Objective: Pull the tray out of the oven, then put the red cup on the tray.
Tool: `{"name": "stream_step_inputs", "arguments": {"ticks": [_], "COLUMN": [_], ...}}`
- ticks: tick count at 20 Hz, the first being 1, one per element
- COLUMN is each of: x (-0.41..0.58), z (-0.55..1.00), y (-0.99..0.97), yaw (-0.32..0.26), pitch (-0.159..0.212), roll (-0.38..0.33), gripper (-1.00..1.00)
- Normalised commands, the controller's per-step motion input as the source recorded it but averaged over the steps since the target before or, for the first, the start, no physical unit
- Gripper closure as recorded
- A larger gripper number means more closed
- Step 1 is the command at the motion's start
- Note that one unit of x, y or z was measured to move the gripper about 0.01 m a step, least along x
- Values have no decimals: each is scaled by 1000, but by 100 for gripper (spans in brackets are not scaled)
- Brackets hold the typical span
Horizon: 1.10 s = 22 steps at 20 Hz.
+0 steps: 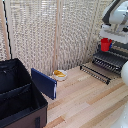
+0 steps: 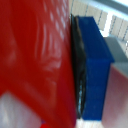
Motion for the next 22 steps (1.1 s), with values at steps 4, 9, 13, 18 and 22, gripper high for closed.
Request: {"name": "stream_step_inputs", "arguments": {"ticks": [4,9,13,18,22], "x": [141,41,-39,-100,0], "z": [-230,-273,-219,-101,230], "y": [-425,-179,-66,-5,-2], "yaw": [-250,-254,-217,-185,-98], "pitch": [-5,3,0,9,55], "roll": [25,20,40,15,10], "gripper": [100,100,100,-100,-100]}}
